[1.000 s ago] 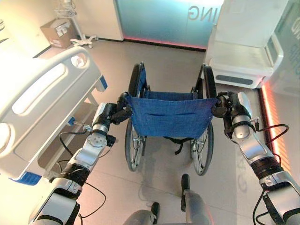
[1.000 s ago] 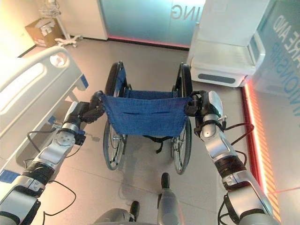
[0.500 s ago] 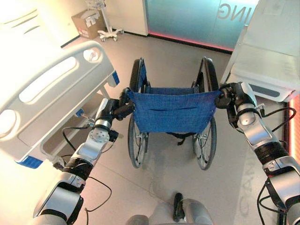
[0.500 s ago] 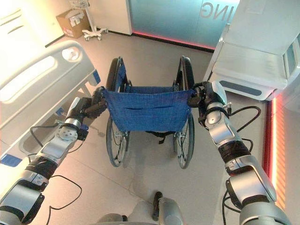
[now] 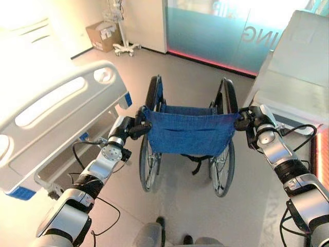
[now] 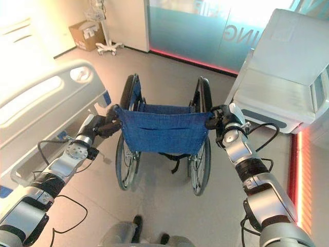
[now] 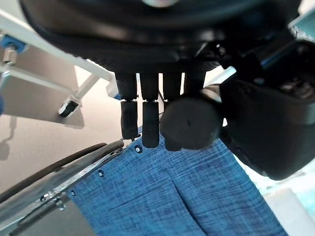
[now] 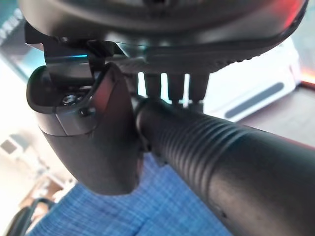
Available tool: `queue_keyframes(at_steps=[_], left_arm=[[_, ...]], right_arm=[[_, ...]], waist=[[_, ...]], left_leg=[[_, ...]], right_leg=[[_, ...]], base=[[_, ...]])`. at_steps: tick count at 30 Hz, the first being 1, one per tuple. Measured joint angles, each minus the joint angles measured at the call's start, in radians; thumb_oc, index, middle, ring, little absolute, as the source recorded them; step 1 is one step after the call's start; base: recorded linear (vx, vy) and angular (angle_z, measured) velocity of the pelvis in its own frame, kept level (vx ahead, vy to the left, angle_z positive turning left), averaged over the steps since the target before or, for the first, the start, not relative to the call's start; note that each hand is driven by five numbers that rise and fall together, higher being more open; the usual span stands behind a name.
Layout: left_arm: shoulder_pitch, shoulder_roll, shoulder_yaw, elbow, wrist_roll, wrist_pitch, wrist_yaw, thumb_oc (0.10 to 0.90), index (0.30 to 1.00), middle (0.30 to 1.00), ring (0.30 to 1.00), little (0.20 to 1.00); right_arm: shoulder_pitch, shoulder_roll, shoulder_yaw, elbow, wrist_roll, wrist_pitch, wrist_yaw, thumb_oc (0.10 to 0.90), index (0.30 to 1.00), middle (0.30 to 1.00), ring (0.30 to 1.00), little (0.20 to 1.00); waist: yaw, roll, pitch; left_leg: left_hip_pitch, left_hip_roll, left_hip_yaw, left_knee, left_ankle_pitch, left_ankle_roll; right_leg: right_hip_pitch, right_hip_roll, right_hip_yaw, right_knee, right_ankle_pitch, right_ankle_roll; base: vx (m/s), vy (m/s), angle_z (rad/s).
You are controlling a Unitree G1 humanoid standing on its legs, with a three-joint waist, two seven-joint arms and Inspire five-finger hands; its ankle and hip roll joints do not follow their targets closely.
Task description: Push the wheelchair next to the bed
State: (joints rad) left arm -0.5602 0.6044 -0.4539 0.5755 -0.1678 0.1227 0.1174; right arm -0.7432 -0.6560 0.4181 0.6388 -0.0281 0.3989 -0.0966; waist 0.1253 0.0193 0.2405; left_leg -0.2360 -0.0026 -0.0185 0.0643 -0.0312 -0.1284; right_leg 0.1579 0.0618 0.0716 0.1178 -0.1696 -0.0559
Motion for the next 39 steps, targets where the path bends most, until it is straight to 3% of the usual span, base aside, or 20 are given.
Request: queue_keyframes(at_steps=[1,2,6,8,10,13,18,20,21,24,26,28,29,30,31,33,35,37,38,39], left_arm=[[0.000,0.001,0.002,-0.006,0.000,0.008,-0.009,0.400,0.300,0.300,0.300,0.300],[0.000,0.002,0.003,-0.007,0.000,0.014,-0.015,0.400,0.300,0.300,0.300,0.300],[0.000,0.040,0.011,-0.036,-0.002,0.028,-0.044,0.400,0.300,0.300,0.300,0.300],[-0.020,0.041,0.038,-0.033,-0.003,0.031,-0.040,0.400,0.300,0.300,0.300,0.300],[-0.054,0.055,0.040,-0.019,-0.003,0.039,-0.040,0.400,0.300,0.300,0.300,0.300],[-0.075,0.082,0.027,0.016,0.000,0.044,-0.034,0.400,0.300,0.300,0.300,0.300],[-0.150,0.073,0.006,0.071,0.006,0.047,-0.005,0.400,0.300,0.300,0.300,0.300],[-0.157,0.067,0.003,0.076,0.008,0.048,0.003,0.400,0.300,0.300,0.300,0.300],[-0.157,0.066,0.001,0.075,0.008,0.048,0.003,0.400,0.300,0.300,0.300,0.300],[-0.116,0.041,0.003,0.070,0.015,0.045,0.014,0.400,0.300,0.300,0.300,0.300],[-0.114,0.036,0.001,0.061,0.015,0.040,0.031,0.400,0.300,0.300,0.300,0.300],[-0.115,0.039,0.001,0.063,0.015,0.035,0.033,0.400,0.300,0.300,0.300,0.300],[-0.115,0.039,0.002,0.064,0.015,0.033,0.034,0.400,0.300,0.300,0.300,0.300],[-0.118,0.039,0.004,0.064,0.014,0.032,0.032,0.400,0.300,0.300,0.300,0.300],[-0.117,0.039,0.004,0.064,0.012,0.025,0.032,0.400,0.300,0.300,0.300,0.300],[-0.113,0.034,0.009,0.055,-0.005,0.021,0.032,0.400,0.300,0.300,0.300,0.300],[-0.115,0.029,0.023,0.036,-0.005,0.017,0.028,0.400,0.300,0.300,0.300,0.300],[-0.124,0.021,0.037,0.023,-0.016,0.012,0.029,0.400,0.300,0.300,0.300,0.300],[-0.127,0.008,0.043,0.025,-0.027,0.015,0.030,0.400,0.300,0.300,0.300,0.300],[-0.127,0.004,0.049,0.025,-0.027,0.016,0.031,0.400,0.300,0.300,0.300,0.300]], right_arm=[[-0.006,-0.009,0.000,-0.002,-0.001,-0.001,0.011,0.400,0.300,0.300,0.300,0.300],[-0.007,-0.011,0.001,-0.002,-0.001,-0.001,0.014,0.400,0.300,0.300,0.300,0.300],[-0.009,-0.015,-0.004,-0.017,0.000,-0.009,0.040,0.400,0.300,0.300,0.300,0.300],[-0.018,0.005,-0.020,-0.014,-0.002,-0.012,0.041,0.400,0.300,0.300,0.300,0.300],[-0.027,0.025,-0.027,-0.002,-0.001,-0.012,0.039,0.400,0.300,0.300,0.300,0.300],[-0.037,0.081,-0.027,0.041,-0.001,-0.023,0.031,0.400,0.300,0.300,0.300,0.300],[-0.082,0.107,-0.053,0.105,-0.001,-0.058,0.023,0.400,0.300,0.300,0.300,0.300],[-0.091,0.109,-0.056,0.126,-0.002,-0.066,0.021,0.400,0.300,0.300,0.300,0.300],[-0.090,0.108,-0.056,0.128,-0.002,-0.069,0.021,0.400,0.300,0.300,0.300,0.300],[-0.044,0.104,-0.055,0.125,-0.003,-0.085,0.019,0.400,0.300,0.300,0.300,0.300],[-0.039,0.074,-0.052,0.079,-0.003,-0.086,0.019,0.400,0.300,0.300,0.300,0.300],[-0.041,0.060,-0.048,0.049,-0.002,-0.078,0.018,0.400,0.300,0.300,0.300,0.300],[-0.041,0.059,-0.047,0.042,-0.002,-0.075,0.018,0.400,0.300,0.300,0.300,0.300],[-0.041,0.057,-0.047,0.034,-0.001,-0.062,0.018,0.400,0.300,0.300,0.300,0.300],[-0.041,0.060,-0.048,0.034,-0.001,-0.048,0.018,0.400,0.300,0.300,0.300,0.300],[-0.044,0.059,-0.049,0.035,-0.002,-0.031,0.018,0.400,0.300,0.300,0.300,0.300],[-0.060,0.039,-0.050,0.032,-0.002,-0.027,0.020,0.400,0.300,0.300,0.300,0.300],[-0.086,0.020,-0.051,0.031,-0.003,-0.030,0.023,0.400,0.300,0.300,0.300,0.300],[-0.098,0.006,-0.048,0.025,-0.005,-0.031,0.024,0.400,0.300,0.300,0.300,0.300],[-0.103,0.001,-0.045,0.024,-0.005,-0.032,0.025,0.400,0.300,0.300,0.300,0.300]], waist=[[0.023,0.033,0.001],[0.027,0.042,0.000],[0.028,0.048,-0.015],[0.023,0.005,-0.021],[0.026,-0.012,-0.018],[0.020,-0.061,-0.046],[0.003,-0.074,-0.055],[0.001,-0.088,-0.065],[0.002,-0.088,-0.065],[0.001,-0.053,-0.074],[-0.020,-0.006,-0.060],[-0.071,0.004,-0.054],[-0.096,0.001,-0.053],[-0.141,-0.024,-0.042],[-0.162,-0.058,-0.027],[-0.164,-0.087,-0.021],[-0.170,-0.084,-0.022],[-0.179,-0.094,-0.021],[-0.178,-0.077,-0.012],[-0.175,-0.071,-0.010]], left_leg=[[-0.026,0.021,-0.012,-0.020,0.001,0.000],[-0.035,0.020,-0.010,-0.020,0.001,0.000],[-0.005,0.020,0.020,0.138,-0.022,0.033],[0.037,-0.029,0.068,0.103,0.037,0.097],[0.065,-0.036,0.102,0.098,0.098,0.183],[0.089,-0.083,0.118,0.102,0.094,0.218],[0.088,-0.105,0.139,0.117,0.050,0.283],[0.103,-0.135,0.119,0.112,0.049,0.313],[0.114,-0.141,0.102,0.103,0.050,0.317],[0.209,-0.157,-0.047,0.026,0.072,0.308],[0.212,-0.143,-0.099,0.019,0.075,0.299],[0.210,-0.161,-0.135,0.012,0.072,0.285],[0.202,-0.161,-0.121,0.013,0.054,0.276],[0.213,-0.156,-0.043,0.013,0.027,0.276],[0.228,-0.181,-0.022,0.028,0.021,0.286],[0.222,-0.208,-0.031,0.088,-0.019,0.312],[0.186,-0.207,-0.066,0.142,-0.051,0.295],[0.188,-0.207,-0.105,0.159,-0.062,0.277],[0.190,-0.195,-0.123,0.178,-0.078,0.253],[0.190,-0.189,-0.120,0.186,-0.086,0.247]], right_leg=[[0.015,0.012,0.026,0.010,-0.018,-0.003],[0.025,0.013,0.042,0.014,-0.031,-0.002],[0.046,-0.033,0.083,0.095,-0.145,0.019],[0.031,-0.110,0.046,0.167,-0.175,0.085],[0.025,-0.149,-0.069,0.219,-0.161,0.118],[0.025,-0.207,-0.116,0.253,-0.158,0.123],[0.013,-0.219,-0.140,0.349,-0.127,0.161],[0.016,-0.220,-0.139,0.419,-0.058,0.183],[0.014,-0.216,-0.139,0.429,-0.056,0.189],[-0.066,-0.133,-0.147,0.414,-0.111,0.122],[-0.213,-0.095,-0.184,0.371,-0.126,0.094],[-0.366,-0.108,-0.184,0.284,-0.091,0.126],[-0.404,-0.118,-0.181,0.227,-0.061,0.130],[-0.437,-0.165,-0.158,0.082,0.018,0.180],[-0.448,-0.213,-0.138,0.003,0.078,0.227],[-0.501,-0.254,-0.125,0.026,0.124,0.217],[-0.529,-0.238,-0.102,0.131,0.125,0.212],[-0.476,-0.229,-0.114,0.127,0.127,0.208],[-0.425,-0.214,-0.131,0.105,0.169,0.158],[-0.408,-0.213,-0.141,0.095,0.196,0.156]], base=[[0.40,0.296,-1.08],[0.37,0.314,-0.75],[0.38,0.265,-0.53],[0.46,0.325,-0.50],[0.28,0.226,-0.56],[0.18,0.179,-0.49],[0.23,0.164,-0.16],[0.39,0.129,-0.14],[0.37,0.067,-0.17],[0.27,-0.049,-0.12],[0.18,-0.128,0.18],[0.33,-0.197,0.63],[0.47,-0.221,1.21],[0.44,-0.206,1.23],[0.49,-0.295,1.17],[0.40,-0.367,0.47],[0.37,-0.308,0.39],[0.42,-0.269,0.52],[0.50,-0.315,0.34],[0.45,-0.291,0.17]])
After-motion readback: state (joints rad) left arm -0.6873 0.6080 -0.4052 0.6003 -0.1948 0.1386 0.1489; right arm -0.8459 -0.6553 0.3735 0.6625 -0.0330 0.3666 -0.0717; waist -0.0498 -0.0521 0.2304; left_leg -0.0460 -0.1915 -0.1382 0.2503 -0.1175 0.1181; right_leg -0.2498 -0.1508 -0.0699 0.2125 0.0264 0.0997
